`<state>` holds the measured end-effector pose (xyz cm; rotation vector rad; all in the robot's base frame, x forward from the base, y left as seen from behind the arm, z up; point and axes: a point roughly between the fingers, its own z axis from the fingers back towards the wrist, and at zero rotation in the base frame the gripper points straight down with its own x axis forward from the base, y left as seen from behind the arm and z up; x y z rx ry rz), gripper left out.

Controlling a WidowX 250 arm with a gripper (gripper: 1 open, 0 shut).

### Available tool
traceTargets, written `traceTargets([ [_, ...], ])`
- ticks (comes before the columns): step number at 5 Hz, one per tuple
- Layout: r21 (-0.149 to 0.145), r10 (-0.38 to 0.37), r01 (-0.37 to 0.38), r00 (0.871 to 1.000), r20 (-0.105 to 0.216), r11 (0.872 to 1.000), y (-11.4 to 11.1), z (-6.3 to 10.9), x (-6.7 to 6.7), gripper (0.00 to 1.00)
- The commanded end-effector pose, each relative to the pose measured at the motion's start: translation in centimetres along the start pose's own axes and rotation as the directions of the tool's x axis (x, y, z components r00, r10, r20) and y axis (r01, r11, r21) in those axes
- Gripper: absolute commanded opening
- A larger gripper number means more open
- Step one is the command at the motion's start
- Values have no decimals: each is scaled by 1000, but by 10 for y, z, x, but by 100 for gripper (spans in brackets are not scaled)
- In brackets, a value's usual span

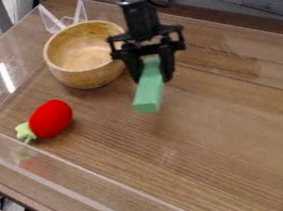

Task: Remove the green stick from the brown bowl and put it on the table

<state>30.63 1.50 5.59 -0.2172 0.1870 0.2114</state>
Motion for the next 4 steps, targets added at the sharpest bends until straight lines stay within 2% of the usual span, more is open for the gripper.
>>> traceTargets([
  [1, 34, -129, 127, 990, 54, 991, -15, 22, -10, 0],
  [2, 61, -222, 220, 975, 26, 973, -20, 20, -21, 0],
  [4, 91, -321, 319, 947, -2, 943, -34, -4, -40, 0],
])
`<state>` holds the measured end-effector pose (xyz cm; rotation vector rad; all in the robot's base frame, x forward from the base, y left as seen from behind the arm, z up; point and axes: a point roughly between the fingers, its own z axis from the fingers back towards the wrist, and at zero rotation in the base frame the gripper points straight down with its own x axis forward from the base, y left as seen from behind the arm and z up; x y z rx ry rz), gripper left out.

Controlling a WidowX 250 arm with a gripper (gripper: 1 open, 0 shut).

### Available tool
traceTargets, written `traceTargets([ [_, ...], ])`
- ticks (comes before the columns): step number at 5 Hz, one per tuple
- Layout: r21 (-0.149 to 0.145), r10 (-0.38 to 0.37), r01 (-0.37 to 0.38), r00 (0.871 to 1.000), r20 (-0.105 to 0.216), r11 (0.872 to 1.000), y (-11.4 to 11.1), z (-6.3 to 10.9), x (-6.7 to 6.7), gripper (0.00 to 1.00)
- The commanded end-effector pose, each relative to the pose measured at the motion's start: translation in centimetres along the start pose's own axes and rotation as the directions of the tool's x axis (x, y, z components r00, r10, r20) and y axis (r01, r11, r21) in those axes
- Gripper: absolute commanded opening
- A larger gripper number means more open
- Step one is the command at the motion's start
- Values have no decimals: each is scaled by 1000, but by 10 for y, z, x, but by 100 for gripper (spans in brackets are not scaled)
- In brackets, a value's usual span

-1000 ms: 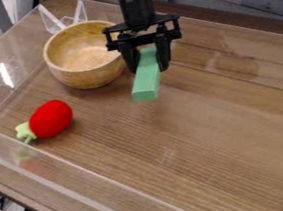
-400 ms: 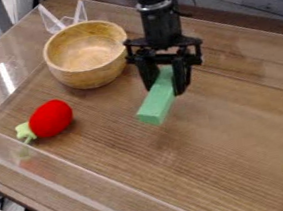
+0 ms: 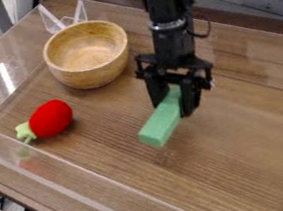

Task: Remove the green stick from the brown bowl and put it on the table

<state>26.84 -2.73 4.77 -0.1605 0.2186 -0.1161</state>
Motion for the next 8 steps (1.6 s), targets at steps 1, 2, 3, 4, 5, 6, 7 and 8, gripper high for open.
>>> traceTargets([
  [1, 13, 20, -22, 996, 83, 1000, -3, 5, -6, 0],
  [2, 17, 54, -56, 993, 103, 998, 0, -3, -10, 0],
  [3, 19, 85, -88, 988, 131, 996, 5, -6, -10, 0],
  [4, 18, 117, -121, 981, 154, 992, 16, -9, 0, 0],
  [5, 11, 150, -155, 972, 181, 988, 26, -11, 12, 0],
  [6, 0, 185, -189, 962, 203, 982, 43, -1, 23, 0],
  [7, -7, 198, -201, 956, 218, 980, 52, 4, 29, 0],
  [8, -3, 178, -182, 960, 214, 983, 41, 0, 33, 0],
])
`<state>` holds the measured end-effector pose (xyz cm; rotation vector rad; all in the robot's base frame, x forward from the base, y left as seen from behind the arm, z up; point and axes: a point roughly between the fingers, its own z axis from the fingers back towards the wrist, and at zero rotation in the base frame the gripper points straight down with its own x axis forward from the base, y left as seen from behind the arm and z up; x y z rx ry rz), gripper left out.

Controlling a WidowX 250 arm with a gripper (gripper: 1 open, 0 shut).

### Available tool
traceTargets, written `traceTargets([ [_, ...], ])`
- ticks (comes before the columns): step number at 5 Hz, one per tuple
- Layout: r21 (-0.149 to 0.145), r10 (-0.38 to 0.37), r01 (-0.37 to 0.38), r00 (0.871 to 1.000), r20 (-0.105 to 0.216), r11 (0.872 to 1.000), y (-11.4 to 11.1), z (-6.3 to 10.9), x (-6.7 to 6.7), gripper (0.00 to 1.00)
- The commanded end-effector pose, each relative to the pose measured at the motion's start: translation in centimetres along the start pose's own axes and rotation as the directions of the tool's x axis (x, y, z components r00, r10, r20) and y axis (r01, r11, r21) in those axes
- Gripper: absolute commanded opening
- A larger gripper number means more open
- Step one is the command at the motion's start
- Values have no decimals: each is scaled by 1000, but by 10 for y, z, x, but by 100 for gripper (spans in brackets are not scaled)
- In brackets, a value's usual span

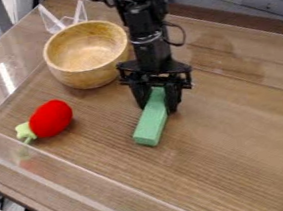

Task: Remove the green stick from the brown bowl and put it on the table

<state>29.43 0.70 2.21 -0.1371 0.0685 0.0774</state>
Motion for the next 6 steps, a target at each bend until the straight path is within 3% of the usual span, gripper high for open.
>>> traceTargets([
  [1, 1, -22, 22, 999, 46, 1000, -12, 10, 12, 0],
  [3, -9, 57, -56, 997, 50, 998, -9, 6, -1, 0],
  [5, -16, 49, -48, 998, 49, 999, -10, 3, -7, 0],
  [6, -23, 87, -86, 995, 54, 996, -5, 11, -10, 0],
])
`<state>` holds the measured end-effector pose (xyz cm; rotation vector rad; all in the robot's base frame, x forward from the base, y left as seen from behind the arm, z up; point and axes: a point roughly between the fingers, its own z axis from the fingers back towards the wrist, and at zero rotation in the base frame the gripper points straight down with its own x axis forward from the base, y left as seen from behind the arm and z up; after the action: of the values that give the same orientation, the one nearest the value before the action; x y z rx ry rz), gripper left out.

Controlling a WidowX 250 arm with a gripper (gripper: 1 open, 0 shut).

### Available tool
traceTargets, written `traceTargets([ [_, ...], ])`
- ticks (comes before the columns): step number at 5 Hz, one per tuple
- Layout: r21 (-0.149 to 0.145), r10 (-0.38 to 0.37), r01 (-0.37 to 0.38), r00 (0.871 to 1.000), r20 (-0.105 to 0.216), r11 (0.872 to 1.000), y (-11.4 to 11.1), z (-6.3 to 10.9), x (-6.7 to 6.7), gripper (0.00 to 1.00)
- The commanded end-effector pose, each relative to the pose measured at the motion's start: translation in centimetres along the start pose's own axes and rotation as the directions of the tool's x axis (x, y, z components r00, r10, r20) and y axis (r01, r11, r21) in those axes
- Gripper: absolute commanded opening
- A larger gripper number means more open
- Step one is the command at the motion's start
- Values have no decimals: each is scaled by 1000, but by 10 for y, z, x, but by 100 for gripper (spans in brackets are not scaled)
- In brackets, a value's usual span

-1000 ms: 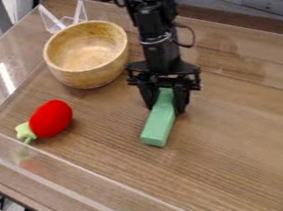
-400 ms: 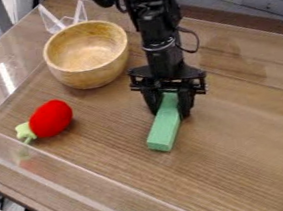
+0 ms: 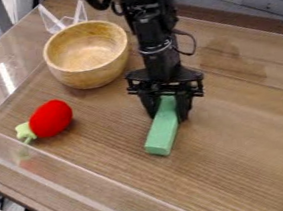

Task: Remove the green stick from the brown bowl and put it on the table

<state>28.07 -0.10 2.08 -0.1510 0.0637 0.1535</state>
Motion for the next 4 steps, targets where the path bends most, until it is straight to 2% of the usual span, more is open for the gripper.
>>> traceTargets([
  [1, -11, 45, -44, 998, 53, 999, 5, 21, 3, 0],
  [2, -18, 109, -108, 992, 61, 994, 11, 29, 4, 0],
  [4, -22, 221, -220, 972, 74, 975, 23, 40, 4, 0],
])
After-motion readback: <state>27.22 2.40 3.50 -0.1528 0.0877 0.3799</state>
